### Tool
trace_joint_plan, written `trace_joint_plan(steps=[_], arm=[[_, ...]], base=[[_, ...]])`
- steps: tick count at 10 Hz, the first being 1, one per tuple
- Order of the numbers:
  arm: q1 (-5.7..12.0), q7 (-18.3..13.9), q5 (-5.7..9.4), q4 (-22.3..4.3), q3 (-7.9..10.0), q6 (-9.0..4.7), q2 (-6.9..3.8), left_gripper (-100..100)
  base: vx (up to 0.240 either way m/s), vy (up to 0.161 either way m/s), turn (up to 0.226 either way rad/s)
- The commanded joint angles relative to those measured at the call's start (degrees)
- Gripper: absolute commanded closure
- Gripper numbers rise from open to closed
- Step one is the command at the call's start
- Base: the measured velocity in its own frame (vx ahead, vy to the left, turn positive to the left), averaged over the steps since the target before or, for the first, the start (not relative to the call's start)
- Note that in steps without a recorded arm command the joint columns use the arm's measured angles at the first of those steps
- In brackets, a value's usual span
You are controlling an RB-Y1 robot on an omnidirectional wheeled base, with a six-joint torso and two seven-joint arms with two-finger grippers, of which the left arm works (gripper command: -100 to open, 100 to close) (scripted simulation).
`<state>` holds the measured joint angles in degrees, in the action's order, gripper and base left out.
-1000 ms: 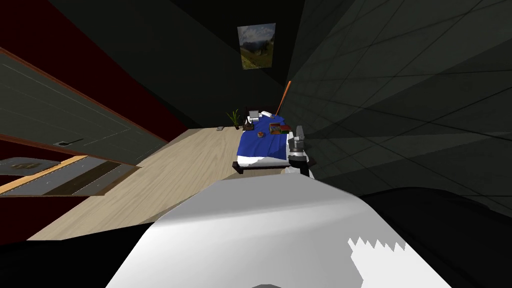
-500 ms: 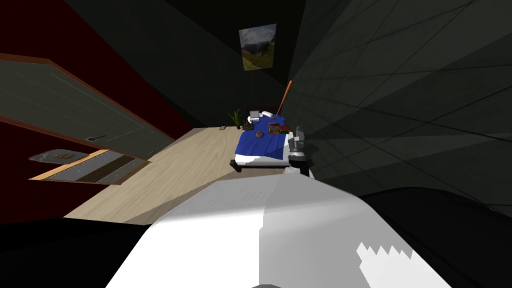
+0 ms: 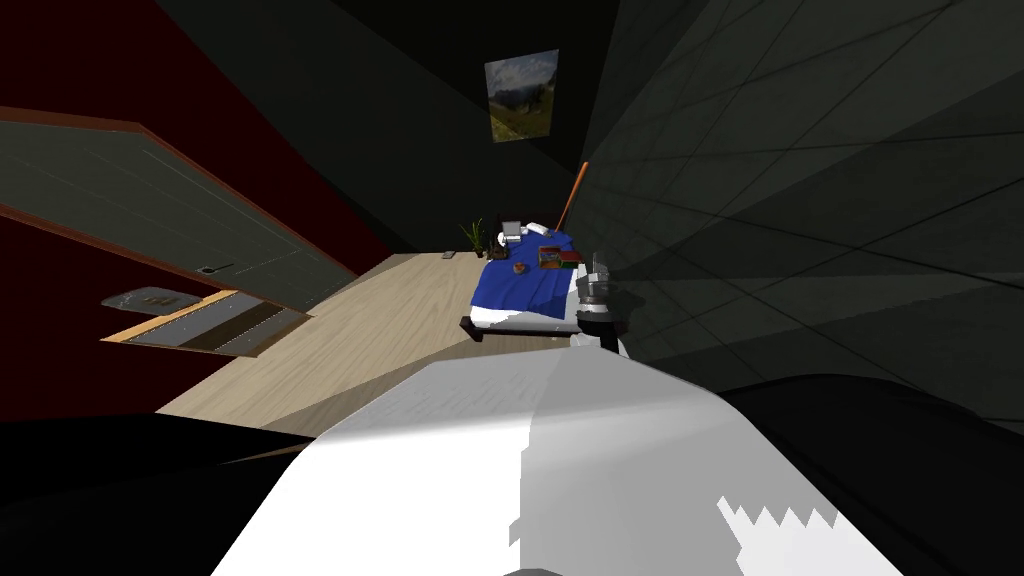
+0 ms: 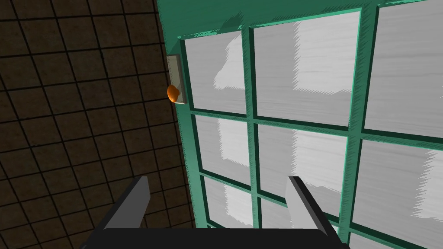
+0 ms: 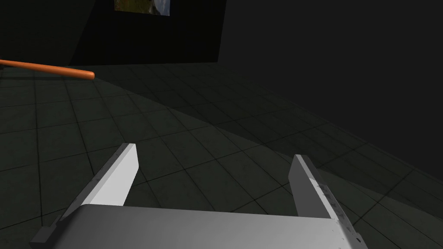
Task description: Push the door open
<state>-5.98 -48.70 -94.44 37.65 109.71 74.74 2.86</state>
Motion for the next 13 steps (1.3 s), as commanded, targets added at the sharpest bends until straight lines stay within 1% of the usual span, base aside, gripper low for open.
trace_joint_plan(steps=[1,2,3,5,13], arm=[[-0.88,-0.2,2.32,-1.5,-0.96,0.52,-0.34,-100],[-1.18,-0.3,3.2,-1.9,-1.31,0.72,-0.42,-100],[-1.79,-0.5,4.95,-2.8,-2.01,1.1,-0.58,-100],[-2.39,-0.7,6.74,-3.7,-2.76,1.48,-0.76,-100],[-4.86,-1.6,15.01,-7.4,-7.16,2.97,-1.93,-100]], base=[[-0.015,0.019,0.055],[-0.013,0.016,0.047],[-0.006,0.001,0.06],[-0.009,0.01,0.033],[-0.011,0.013,0.046]])
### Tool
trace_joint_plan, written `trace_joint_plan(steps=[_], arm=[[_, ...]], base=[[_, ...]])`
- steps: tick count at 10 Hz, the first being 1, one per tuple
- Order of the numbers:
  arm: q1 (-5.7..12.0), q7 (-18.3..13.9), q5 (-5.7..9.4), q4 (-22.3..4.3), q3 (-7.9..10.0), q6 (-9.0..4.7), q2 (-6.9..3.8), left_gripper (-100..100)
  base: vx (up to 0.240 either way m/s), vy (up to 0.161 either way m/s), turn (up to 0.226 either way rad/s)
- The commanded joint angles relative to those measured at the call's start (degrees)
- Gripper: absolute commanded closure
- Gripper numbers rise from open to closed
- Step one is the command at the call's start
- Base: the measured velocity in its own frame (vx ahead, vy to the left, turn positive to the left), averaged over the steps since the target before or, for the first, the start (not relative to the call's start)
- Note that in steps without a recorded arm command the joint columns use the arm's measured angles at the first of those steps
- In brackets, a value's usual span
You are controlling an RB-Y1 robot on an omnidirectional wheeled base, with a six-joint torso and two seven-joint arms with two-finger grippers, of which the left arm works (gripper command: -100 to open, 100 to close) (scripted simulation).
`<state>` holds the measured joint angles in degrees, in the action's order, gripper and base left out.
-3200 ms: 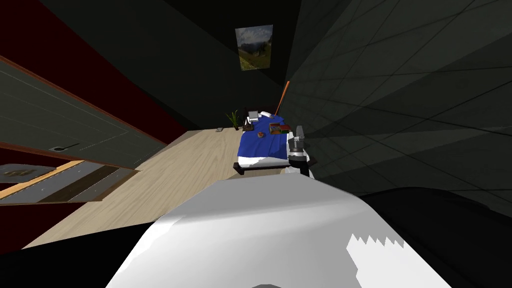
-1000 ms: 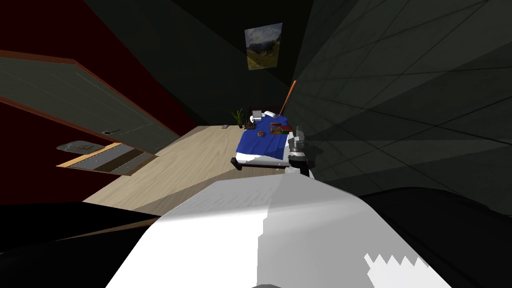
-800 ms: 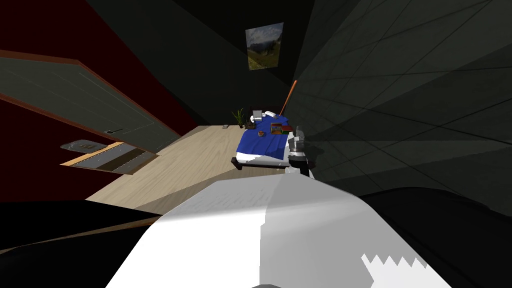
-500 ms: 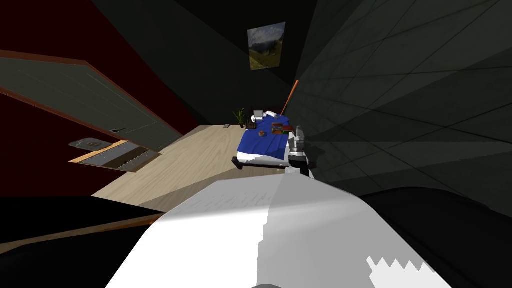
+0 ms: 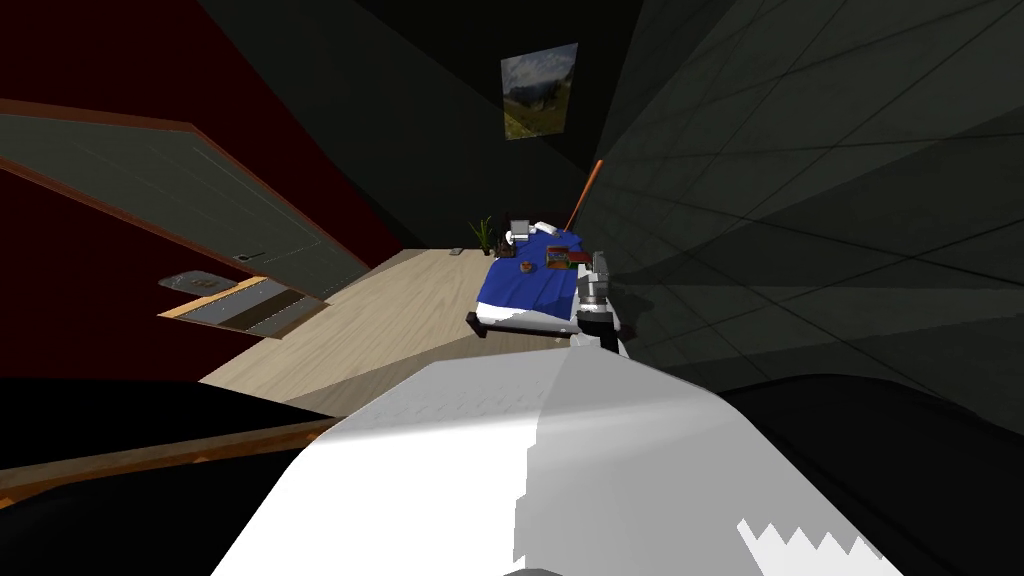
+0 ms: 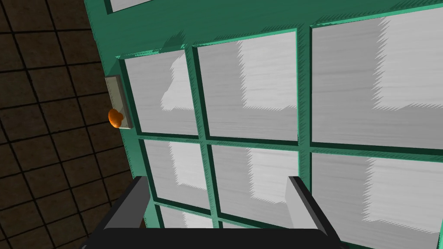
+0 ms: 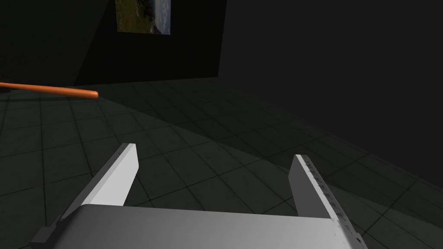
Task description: Push the door open
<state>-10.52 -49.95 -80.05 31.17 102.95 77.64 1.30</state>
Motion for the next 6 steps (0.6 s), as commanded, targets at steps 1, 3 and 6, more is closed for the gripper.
trace_joint_plan(steps=[1,3,6], arm=[[-0.62,-0.5,1.7,-1.3,-0.99,0.25,-0.53,-100],[-1.22,-0.7,4.01,-2.3,-2.42,0.61,-0.85,-100],[-2.12,-1.1,7.47,-3.7,-4.57,1.15,-1.34,-100]], base=[[-0.01,0.013,0.038],[-0.014,0.017,0.05],[-0.012,0.015,0.043]])
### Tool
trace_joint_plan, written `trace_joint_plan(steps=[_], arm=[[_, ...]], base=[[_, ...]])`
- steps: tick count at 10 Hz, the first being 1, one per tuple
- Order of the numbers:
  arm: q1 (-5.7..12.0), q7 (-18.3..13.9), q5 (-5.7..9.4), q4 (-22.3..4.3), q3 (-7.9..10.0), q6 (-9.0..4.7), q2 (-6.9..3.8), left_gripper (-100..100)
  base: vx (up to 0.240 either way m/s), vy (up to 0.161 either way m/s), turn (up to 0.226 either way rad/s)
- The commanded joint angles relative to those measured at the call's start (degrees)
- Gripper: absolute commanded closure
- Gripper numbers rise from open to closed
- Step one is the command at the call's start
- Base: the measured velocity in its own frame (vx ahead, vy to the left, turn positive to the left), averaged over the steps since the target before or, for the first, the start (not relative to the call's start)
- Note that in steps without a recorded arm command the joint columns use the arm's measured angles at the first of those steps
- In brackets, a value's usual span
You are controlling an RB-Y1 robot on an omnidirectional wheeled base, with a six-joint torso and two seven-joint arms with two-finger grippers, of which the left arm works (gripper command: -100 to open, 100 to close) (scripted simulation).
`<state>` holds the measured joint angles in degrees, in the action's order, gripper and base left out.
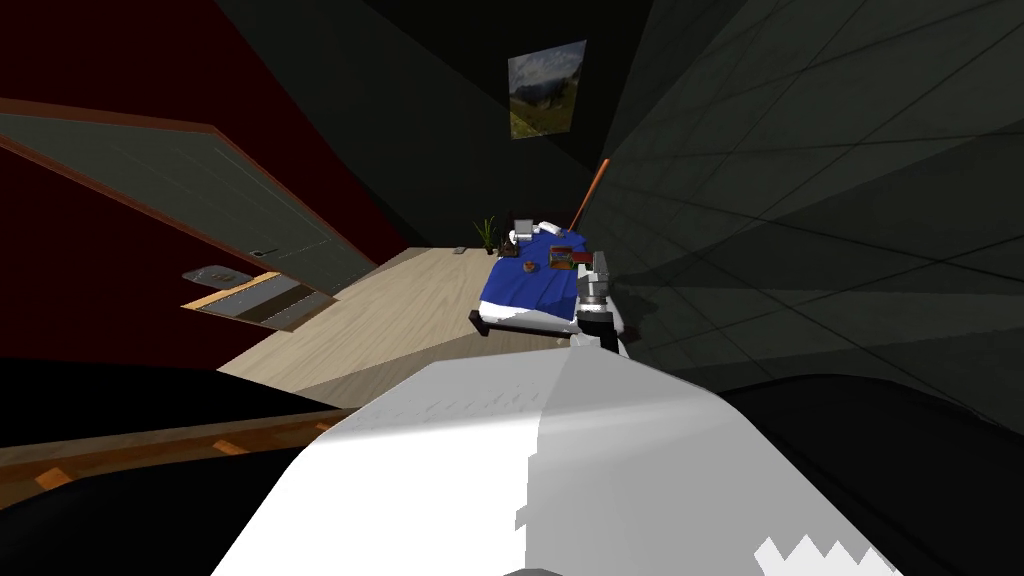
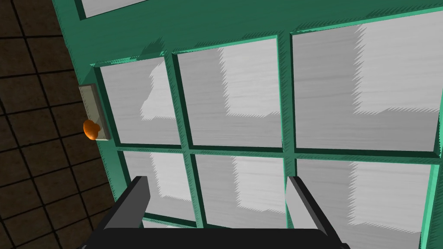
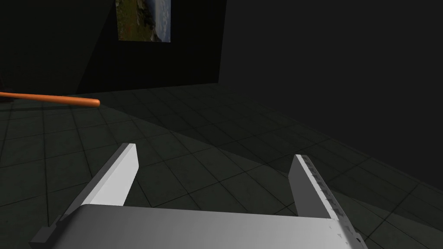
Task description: Push the door open
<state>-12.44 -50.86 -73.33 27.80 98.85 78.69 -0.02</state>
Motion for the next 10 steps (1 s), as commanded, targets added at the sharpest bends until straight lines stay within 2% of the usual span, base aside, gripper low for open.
trace_joint_plan(steps=[1,6,10], arm=[[-0.5,-0.3,1.9,-0.7,-1.18,0.27,-0.19,-100],[-1.94,-1.0,7.88,-3.1,-5.07,1.15,-0.97,-100],[-3.04,-1.6,12.85,-4.9,-8.45,1.83,-1.59,-100]], base=[[-0.013,0.016,0.046],[-0.013,0.016,0.047],[-0.043,0.054,-0.012]])
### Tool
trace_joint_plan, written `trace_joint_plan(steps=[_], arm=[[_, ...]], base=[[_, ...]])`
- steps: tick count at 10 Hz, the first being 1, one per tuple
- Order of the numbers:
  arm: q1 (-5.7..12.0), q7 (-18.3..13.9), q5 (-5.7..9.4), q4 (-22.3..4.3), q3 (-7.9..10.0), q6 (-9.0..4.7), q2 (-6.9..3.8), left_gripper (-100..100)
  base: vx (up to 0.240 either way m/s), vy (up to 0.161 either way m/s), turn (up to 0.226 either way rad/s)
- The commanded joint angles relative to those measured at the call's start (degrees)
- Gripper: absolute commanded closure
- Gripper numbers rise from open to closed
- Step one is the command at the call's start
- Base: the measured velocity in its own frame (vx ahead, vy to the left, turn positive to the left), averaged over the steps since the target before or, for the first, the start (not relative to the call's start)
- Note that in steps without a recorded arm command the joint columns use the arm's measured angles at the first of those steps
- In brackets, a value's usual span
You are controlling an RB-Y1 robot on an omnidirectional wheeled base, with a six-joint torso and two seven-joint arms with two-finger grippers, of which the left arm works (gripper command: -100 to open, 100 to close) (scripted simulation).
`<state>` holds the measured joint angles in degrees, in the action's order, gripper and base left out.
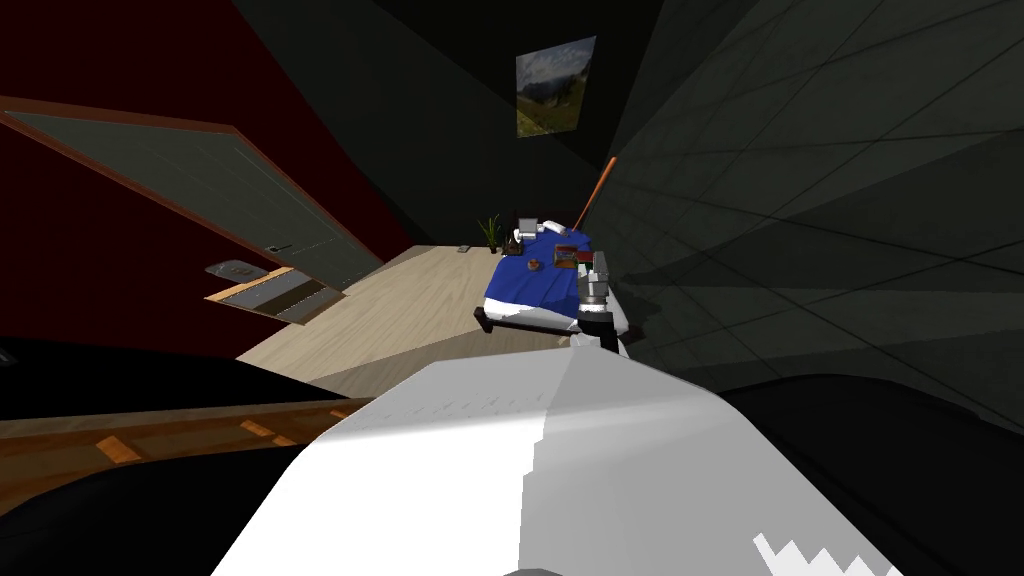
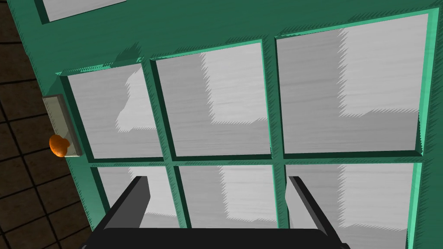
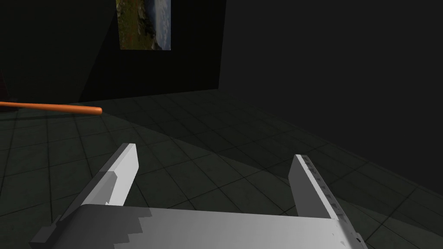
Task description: Push the door open
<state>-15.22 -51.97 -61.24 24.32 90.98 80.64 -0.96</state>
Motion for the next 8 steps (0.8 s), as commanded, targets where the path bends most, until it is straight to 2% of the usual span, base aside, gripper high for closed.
trace_joint_plan(steps=[1,8], arm=[[-0.53,-0.7,2.0,-1.8,-1.44,0.05,-0.8,-100],[-2.25,-1.8,10.98,-4.9,-7.88,1.19,-1.81,-100]], base=[[-0.053,0.049,0.017],[-0.015,0.028,0.04]])
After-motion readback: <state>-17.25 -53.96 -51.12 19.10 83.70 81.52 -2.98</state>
